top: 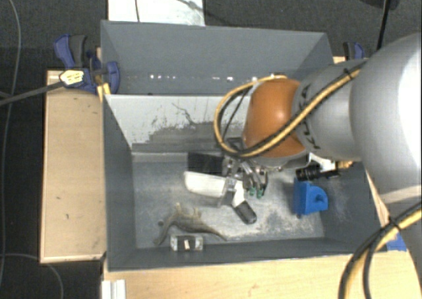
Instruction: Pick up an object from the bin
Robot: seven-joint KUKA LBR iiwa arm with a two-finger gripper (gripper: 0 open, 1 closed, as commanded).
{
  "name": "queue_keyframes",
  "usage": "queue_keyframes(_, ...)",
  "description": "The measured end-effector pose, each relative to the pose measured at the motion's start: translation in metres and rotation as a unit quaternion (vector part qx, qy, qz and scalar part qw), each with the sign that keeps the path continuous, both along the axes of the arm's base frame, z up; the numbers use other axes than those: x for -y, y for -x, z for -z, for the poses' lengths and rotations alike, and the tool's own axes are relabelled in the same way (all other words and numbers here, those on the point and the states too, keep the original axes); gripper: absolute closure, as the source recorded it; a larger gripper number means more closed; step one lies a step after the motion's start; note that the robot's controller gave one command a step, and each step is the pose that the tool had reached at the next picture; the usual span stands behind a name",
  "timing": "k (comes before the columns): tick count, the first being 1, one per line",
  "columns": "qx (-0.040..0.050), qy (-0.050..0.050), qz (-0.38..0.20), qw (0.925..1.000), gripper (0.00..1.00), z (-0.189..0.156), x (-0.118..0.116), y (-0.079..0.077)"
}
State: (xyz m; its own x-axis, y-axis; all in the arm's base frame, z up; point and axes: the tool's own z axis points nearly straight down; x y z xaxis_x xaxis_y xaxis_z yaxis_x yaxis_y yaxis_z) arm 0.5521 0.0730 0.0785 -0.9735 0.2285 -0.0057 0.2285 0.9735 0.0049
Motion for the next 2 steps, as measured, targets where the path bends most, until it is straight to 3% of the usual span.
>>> queue_keyframes(1,-0.0042,0.001,-0.003,1.0000,1.00,-0.039,-0.007,-0.006)
queue_keyframes(2,0.0007,0.000,0.035,0.9994,1.00,-0.196,0.004,-0.009)
